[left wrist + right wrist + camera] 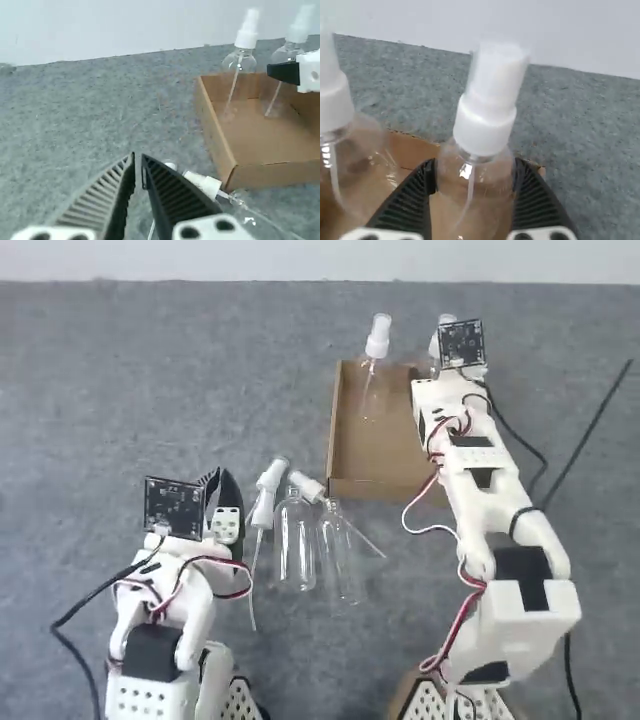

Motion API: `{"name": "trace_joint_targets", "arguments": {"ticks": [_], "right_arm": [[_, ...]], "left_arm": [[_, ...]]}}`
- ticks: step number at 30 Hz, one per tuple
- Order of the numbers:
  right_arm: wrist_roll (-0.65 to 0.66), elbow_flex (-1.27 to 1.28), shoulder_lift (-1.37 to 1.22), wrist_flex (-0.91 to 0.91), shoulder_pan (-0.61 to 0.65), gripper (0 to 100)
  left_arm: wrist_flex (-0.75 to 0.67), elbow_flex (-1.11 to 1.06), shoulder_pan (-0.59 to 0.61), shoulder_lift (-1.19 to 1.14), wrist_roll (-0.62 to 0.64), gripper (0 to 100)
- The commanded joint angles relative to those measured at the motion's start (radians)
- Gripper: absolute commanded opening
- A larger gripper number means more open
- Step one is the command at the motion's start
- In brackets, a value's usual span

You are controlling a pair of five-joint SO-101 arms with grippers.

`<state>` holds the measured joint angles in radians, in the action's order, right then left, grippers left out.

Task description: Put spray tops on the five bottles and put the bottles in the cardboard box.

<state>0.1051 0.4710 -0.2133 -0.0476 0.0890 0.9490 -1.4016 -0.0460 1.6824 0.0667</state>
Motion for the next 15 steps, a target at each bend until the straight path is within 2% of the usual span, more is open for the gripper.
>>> {"name": "trace_joint_targets", "arguments": {"ticks": [1, 15], "right_arm": [[0.009, -0.068, 0.021, -0.022, -0.010, 0.6], [0.017, -0.066, 0.021, -0.021, -0.004, 0.7]], "left_arm": [[-0.026, 0.005, 0.005, 0.020, -0.005, 1], [-0.026, 0.005, 0.005, 0.020, -0.005, 1]]}}
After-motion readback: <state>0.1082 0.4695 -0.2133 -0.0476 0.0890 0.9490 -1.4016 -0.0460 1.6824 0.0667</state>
